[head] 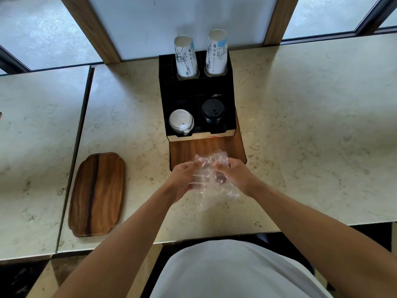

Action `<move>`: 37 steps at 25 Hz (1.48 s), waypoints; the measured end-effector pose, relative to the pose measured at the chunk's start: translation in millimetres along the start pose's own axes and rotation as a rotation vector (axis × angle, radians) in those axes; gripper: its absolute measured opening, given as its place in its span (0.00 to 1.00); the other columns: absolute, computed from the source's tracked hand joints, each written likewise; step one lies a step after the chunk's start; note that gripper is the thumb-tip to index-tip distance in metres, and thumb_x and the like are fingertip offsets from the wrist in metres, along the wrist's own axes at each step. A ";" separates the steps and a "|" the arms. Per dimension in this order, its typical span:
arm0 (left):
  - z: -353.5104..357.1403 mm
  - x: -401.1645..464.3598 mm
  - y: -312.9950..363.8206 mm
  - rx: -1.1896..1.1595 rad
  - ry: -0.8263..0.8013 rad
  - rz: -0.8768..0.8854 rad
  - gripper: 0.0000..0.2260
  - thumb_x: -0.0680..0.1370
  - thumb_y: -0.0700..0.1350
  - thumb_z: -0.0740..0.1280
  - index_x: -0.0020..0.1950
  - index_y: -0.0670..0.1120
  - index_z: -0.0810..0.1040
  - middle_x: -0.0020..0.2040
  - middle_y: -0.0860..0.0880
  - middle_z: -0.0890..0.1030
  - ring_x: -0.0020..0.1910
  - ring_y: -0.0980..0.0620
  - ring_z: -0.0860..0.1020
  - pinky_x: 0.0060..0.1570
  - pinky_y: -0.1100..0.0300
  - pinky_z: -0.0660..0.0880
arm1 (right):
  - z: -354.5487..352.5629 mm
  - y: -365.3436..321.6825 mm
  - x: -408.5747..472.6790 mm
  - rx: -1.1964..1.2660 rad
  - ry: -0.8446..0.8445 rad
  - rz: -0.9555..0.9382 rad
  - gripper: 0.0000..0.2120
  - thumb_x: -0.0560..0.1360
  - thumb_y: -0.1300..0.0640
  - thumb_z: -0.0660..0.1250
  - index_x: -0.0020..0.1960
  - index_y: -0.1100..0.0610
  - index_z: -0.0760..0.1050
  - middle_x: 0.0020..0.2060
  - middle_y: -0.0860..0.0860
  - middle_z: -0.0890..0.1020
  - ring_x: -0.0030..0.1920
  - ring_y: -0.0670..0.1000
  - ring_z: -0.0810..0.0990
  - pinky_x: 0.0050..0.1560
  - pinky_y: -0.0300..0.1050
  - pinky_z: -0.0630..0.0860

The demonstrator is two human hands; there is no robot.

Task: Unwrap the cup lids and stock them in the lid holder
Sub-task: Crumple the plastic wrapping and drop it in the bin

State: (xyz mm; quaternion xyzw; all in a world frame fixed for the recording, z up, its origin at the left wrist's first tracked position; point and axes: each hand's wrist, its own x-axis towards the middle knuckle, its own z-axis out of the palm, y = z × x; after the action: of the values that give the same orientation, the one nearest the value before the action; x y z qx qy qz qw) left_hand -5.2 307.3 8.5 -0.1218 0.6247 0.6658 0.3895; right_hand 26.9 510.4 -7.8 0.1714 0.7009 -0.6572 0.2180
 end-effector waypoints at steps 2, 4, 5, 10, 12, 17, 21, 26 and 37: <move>-1.2 5.1 -0.9 -0.010 0.068 0.022 0.17 0.83 0.51 0.66 0.59 0.38 0.83 0.57 0.38 0.85 0.52 0.39 0.85 0.46 0.50 0.83 | 0.9 1.7 -0.7 -0.011 0.030 -0.009 0.12 0.77 0.48 0.72 0.43 0.56 0.80 0.37 0.49 0.86 0.36 0.48 0.84 0.41 0.43 0.83; -2.3 7.7 -4.4 -0.024 0.105 0.022 0.15 0.84 0.47 0.64 0.58 0.36 0.82 0.56 0.35 0.84 0.51 0.37 0.85 0.46 0.49 0.84 | -0.2 2.4 -1.6 0.011 0.061 -0.022 0.12 0.78 0.49 0.72 0.41 0.56 0.80 0.37 0.54 0.86 0.34 0.50 0.84 0.39 0.44 0.83; -2.5 8.3 -6.4 -0.030 0.114 0.019 0.13 0.85 0.45 0.64 0.58 0.36 0.82 0.55 0.34 0.84 0.50 0.37 0.86 0.46 0.48 0.84 | -1.0 2.0 -2.7 0.034 0.069 -0.026 0.12 0.78 0.50 0.72 0.42 0.57 0.81 0.37 0.55 0.86 0.34 0.50 0.84 0.38 0.43 0.82; -2.0 12.9 -8.7 -0.071 0.156 0.002 0.11 0.85 0.43 0.63 0.59 0.37 0.81 0.56 0.34 0.84 0.49 0.36 0.86 0.45 0.46 0.85 | 0.1 0.8 -1.6 0.087 0.103 0.004 0.12 0.79 0.53 0.72 0.52 0.63 0.83 0.42 0.59 0.87 0.38 0.53 0.84 0.44 0.50 0.85; -2.7 12.0 -5.9 -0.128 0.122 -0.024 0.13 0.83 0.47 0.66 0.61 0.40 0.81 0.56 0.35 0.85 0.49 0.36 0.86 0.47 0.45 0.84 | 1.1 -0.9 -1.0 0.118 0.129 0.006 0.10 0.79 0.54 0.72 0.49 0.63 0.83 0.39 0.56 0.86 0.37 0.54 0.84 0.43 0.51 0.83; -9.1 8.9 -11.9 -0.097 -0.011 -0.125 0.17 0.72 0.49 0.78 0.56 0.40 0.86 0.56 0.38 0.85 0.51 0.38 0.85 0.49 0.46 0.84 | -0.9 -3.1 2.6 0.134 0.183 -0.026 0.10 0.79 0.53 0.72 0.43 0.58 0.82 0.34 0.51 0.85 0.34 0.50 0.83 0.37 0.46 0.83; -10.8 7.9 -16.0 -0.120 0.107 -0.082 0.12 0.74 0.40 0.76 0.53 0.34 0.83 0.48 0.38 0.85 0.40 0.44 0.84 0.41 0.51 0.83 | -3.2 1.3 1.6 0.095 0.060 -0.025 0.21 0.74 0.45 0.76 0.52 0.63 0.80 0.44 0.52 0.88 0.44 0.51 0.88 0.47 0.49 0.86; -14.8 5.4 -12.2 -0.106 0.159 -0.023 0.12 0.75 0.37 0.74 0.55 0.32 0.81 0.46 0.39 0.86 0.37 0.46 0.83 0.38 0.53 0.83 | -6.1 4.4 -0.4 0.044 -0.069 0.015 0.18 0.70 0.49 0.77 0.51 0.62 0.83 0.47 0.55 0.89 0.46 0.56 0.89 0.44 0.46 0.84; -17.6 0.8 -10.3 -0.133 0.083 -0.108 0.14 0.78 0.37 0.72 0.61 0.32 0.79 0.53 0.36 0.85 0.46 0.38 0.86 0.46 0.46 0.84 | -6.9 5.6 4.6 0.064 0.017 -0.003 0.14 0.75 0.55 0.76 0.47 0.67 0.78 0.43 0.57 0.88 0.37 0.52 0.83 0.38 0.42 0.81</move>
State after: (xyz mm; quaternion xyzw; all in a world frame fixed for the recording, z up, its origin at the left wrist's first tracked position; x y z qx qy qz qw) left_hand -4.5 290.5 -3.0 -0.2085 0.5871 0.6782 0.3898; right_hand 25.4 517.5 -14.7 0.1829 0.6815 -0.6782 0.2056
